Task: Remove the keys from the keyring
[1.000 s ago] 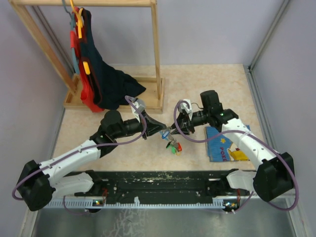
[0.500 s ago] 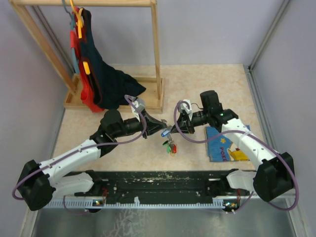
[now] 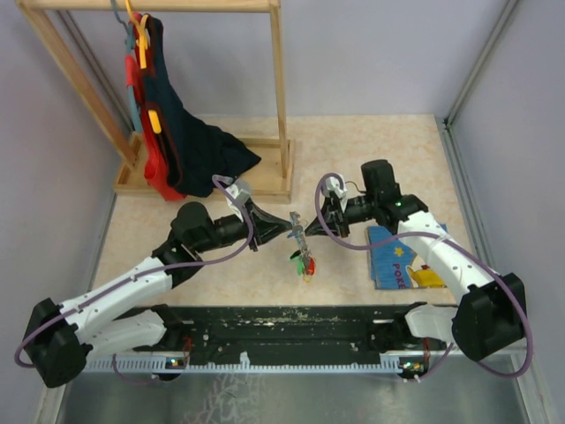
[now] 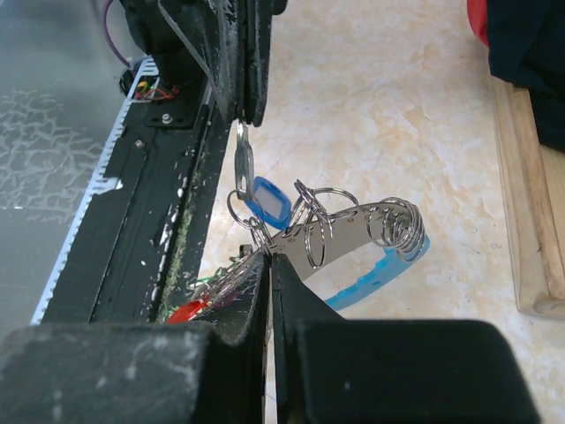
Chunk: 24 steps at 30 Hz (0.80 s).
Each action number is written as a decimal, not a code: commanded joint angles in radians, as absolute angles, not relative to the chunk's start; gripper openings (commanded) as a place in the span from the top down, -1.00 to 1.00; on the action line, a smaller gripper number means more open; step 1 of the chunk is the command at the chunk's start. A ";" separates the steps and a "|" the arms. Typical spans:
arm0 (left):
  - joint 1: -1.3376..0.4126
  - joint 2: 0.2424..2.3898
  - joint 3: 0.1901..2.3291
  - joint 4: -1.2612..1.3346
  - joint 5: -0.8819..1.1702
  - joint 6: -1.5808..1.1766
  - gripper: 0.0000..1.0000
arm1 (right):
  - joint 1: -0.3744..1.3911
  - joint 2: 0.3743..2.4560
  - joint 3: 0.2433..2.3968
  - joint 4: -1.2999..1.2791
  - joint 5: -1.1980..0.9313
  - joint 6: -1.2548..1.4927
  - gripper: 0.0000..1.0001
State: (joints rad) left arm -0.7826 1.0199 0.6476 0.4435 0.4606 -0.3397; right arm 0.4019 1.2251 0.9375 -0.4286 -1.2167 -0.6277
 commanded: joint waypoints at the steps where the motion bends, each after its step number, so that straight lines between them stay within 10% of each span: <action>1: -0.774 0.937 0.607 0.474 0.377 -0.335 0.99 | 0.375 1.205 0.951 -0.327 -1.238 -0.530 1.00; 24: -0.770 0.958 0.592 0.445 0.347 -0.306 0.99 | 0.372 1.221 0.902 -0.292 -1.167 -0.549 1.00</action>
State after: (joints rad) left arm -0.7761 0.9958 0.5549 0.4122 0.3405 -0.3340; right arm 0.3786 1.2263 0.8967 -0.2932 -1.1778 -0.4709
